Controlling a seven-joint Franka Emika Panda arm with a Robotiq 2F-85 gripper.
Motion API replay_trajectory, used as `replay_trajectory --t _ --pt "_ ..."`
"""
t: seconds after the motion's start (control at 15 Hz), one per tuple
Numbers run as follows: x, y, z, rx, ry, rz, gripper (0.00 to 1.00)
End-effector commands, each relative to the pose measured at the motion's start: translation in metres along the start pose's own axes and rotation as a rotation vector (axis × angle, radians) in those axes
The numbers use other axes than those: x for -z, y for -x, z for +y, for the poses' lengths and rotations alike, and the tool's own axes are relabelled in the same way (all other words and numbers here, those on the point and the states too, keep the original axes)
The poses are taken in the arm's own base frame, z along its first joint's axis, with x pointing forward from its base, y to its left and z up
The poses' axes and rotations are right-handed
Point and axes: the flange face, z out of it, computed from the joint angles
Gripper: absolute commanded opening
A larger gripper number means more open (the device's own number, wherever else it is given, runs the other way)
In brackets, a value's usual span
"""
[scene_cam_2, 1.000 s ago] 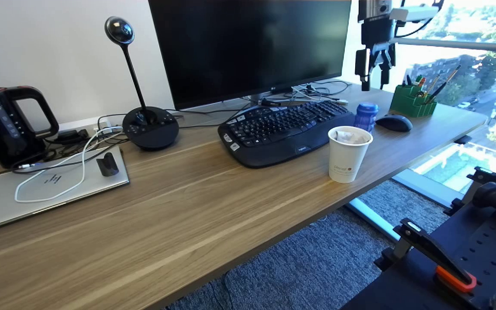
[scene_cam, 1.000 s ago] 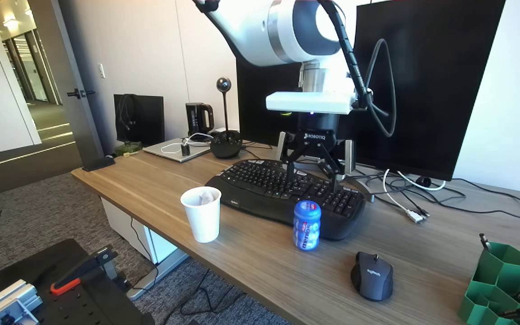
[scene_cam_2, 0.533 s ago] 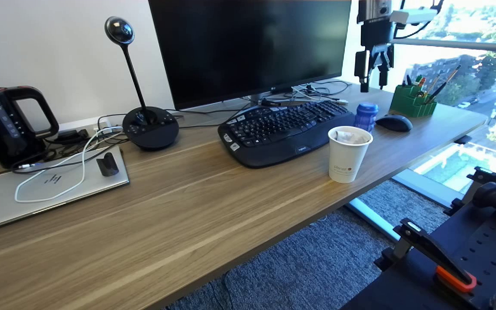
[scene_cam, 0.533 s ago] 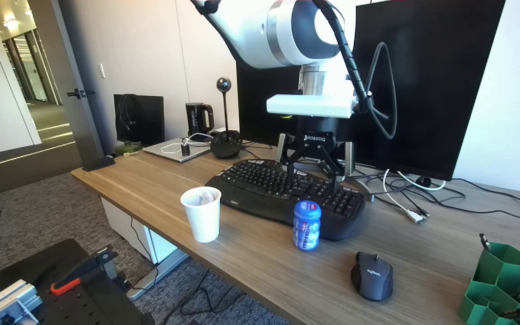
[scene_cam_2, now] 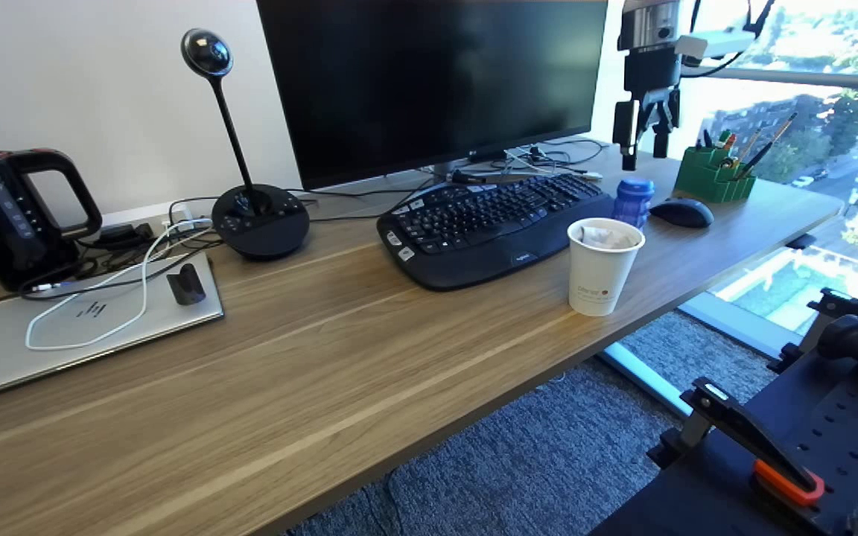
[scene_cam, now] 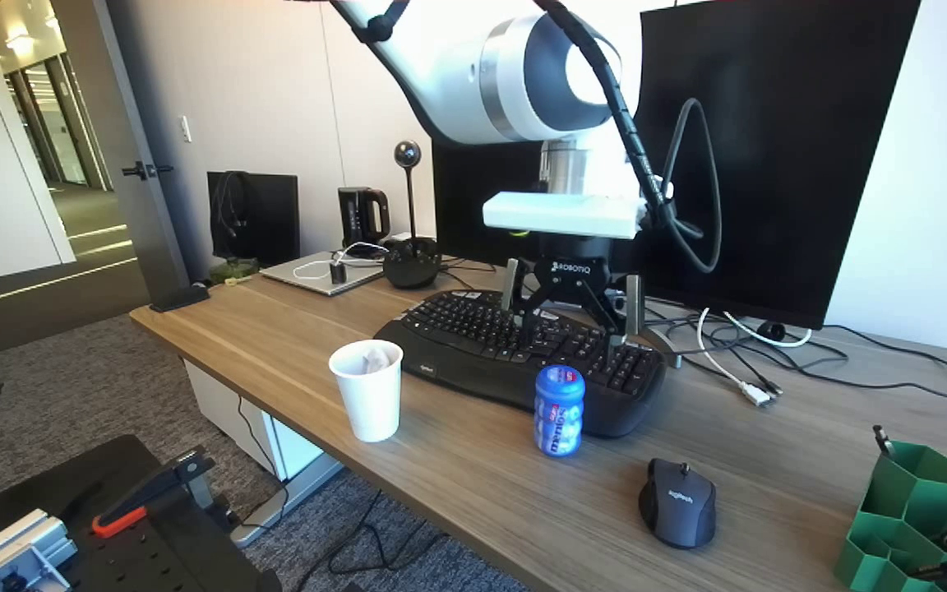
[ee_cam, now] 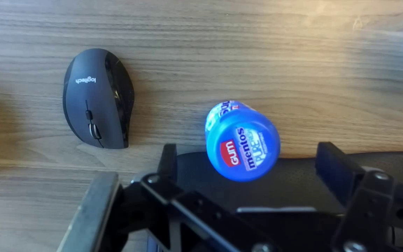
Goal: Move the bottle to the left
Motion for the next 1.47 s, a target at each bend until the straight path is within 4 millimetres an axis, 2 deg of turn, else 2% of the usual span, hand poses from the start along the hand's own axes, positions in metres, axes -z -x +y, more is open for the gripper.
replay_trajectory --t 0.0,0.53,0.93,1.4 --pt "-0.006 0.005 -0.001 0.02 0.022 0.031 1.0" --pt "-0.016 0.003 -0.01 0.023 0.051 0.143 1.0" --pt "-0.024 0.007 -0.019 0.035 0.028 0.124 1.0" --pt "-0.03 0.012 -0.018 0.027 0.015 0.1 1.0"
